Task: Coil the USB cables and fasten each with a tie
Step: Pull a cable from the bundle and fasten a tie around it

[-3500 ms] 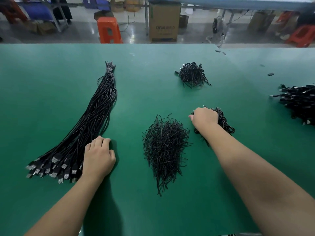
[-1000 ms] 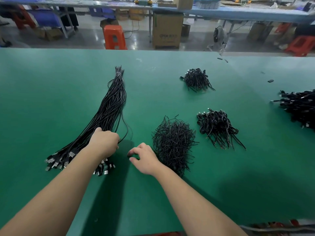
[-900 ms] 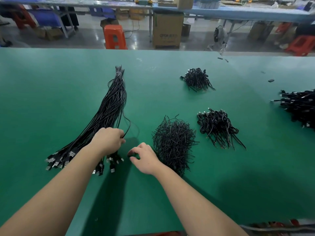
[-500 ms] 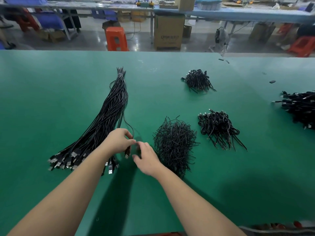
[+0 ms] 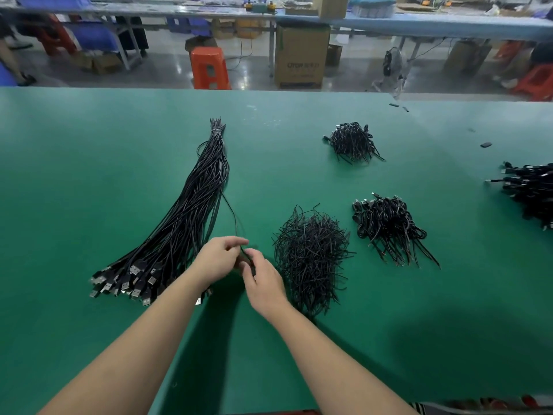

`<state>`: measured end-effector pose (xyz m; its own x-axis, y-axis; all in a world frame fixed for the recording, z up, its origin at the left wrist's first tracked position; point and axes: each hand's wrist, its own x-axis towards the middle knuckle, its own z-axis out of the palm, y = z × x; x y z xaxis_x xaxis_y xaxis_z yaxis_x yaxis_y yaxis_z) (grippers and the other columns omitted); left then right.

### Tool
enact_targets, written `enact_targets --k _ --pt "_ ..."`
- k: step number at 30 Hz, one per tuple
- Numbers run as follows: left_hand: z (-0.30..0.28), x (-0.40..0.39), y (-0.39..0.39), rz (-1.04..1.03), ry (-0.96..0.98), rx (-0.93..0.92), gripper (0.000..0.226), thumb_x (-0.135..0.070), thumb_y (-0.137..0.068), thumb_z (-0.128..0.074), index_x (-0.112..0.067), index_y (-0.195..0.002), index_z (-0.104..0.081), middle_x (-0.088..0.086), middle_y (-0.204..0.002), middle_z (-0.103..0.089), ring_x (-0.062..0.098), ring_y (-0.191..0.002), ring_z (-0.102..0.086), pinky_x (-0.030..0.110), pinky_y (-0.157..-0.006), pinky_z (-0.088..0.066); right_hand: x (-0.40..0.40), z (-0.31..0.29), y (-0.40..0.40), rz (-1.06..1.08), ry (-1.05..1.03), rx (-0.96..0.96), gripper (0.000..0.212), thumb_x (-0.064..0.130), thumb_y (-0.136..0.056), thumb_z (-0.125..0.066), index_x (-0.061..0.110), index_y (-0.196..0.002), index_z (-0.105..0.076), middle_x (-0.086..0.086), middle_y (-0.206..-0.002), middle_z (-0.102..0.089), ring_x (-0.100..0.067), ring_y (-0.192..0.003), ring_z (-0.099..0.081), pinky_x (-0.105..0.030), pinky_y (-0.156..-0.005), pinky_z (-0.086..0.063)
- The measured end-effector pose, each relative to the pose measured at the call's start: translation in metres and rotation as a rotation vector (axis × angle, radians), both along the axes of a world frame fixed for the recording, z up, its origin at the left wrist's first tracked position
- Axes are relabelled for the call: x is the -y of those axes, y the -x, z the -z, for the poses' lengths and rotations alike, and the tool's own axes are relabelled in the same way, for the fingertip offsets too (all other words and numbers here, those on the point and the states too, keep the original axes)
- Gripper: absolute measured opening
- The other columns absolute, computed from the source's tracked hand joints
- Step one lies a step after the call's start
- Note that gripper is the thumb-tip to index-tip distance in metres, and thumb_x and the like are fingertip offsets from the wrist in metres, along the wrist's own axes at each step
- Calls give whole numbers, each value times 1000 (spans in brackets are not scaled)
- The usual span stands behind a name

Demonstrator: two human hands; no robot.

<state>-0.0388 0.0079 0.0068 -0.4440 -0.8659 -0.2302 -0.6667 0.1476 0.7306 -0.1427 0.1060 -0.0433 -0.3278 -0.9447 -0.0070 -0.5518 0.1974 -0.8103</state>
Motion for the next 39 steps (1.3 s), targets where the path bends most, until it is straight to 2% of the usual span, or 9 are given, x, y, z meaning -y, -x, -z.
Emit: enact_targets --k 4,7,9,13,16,22,27,31,39 --pt "13 6 -13 190 396 419 36 -19 -100 -46 -23 -133 -61 9 -136 -43 26 -125 -42 42 -99 -46 -1 -3 1 33 9 114 22 36 -102 -51 26 -116 -66 5 -98 -70 -14 -91 -61 -32 -81 -49" --pt "24 13 -20 318 497 439 33 -21 -102 -49 -15 -131 -64 15 -160 -28 30 -149 -20 41 -117 -29 -3 -6 0 125 39 291 11 28 -97 -63 22 -99 -71 9 -76 -70 0 -70 -61 -20 -68 -47" --pt "27 13 -22 374 473 391 31 -18 -104 -47 -8 -127 -65 12 -158 -37 24 -152 -20 34 -122 -18 -4 -11 0 206 66 386 6 22 -94 -69 20 -89 -72 6 -67 -70 -2 -60 -60 -24 -65 -51" --pt "24 -1 -20 331 477 234 23 -22 -103 -48 -7 -96 -64 13 -109 -68 30 -123 -55 41 -111 -37 -4 -36 7 250 160 589 12 12 -91 -72 16 -81 -69 0 -63 -70 -9 -58 -64 -26 -56 -53" --pt "11 -11 -16 240 510 121 26 -30 -103 -49 -14 -83 -54 0 -78 -54 28 -84 -55 41 -76 -44 0 -65 20 285 238 650 13 13 -91 -73 13 -79 -68 2 -61 -69 -7 -55 -62 -21 -53 -49" --pt "9 -14 -17 233 455 47 25 -32 -106 -41 -20 -89 -55 -8 -82 -55 16 -83 -52 34 -74 -38 0 -136 58 333 402 771 19 25 -97 -65 10 -87 -67 4 -63 -68 -7 -57 -59 -21 -54 -49" --pt "17 -19 -30 196 411 151 37 -39 -106 -34 -22 -73 -39 -3 -70 -51 17 -68 -50 39 -63 -40 -3 -182 83 261 461 839 33 32 -103 -53 6 -90 -67 0 -64 -65 -9 -56 -56 -22 -53 -48" --pt "5 -26 -31 245 450 293 40 -46 -105 -30 -22 -75 -42 -2 -64 -55 18 -62 -54 36 -56 -40 -3 -192 91 259 454 780 27 30 -100 -59 10 -88 -72 2 -65 -59 -7 -56 -48 -21 -54 -44" --pt "-20 -38 -30 400 175 362 51 -70 -96 -28 -31 -100 -61 -3 -85 -70 11 -76 -65 32 -83 -52 -7 -191 100 222 409 745 13 15 -93 -71 3 -98 -68 0 -70 -63 -9 -57 -54 -22 -55 -52"
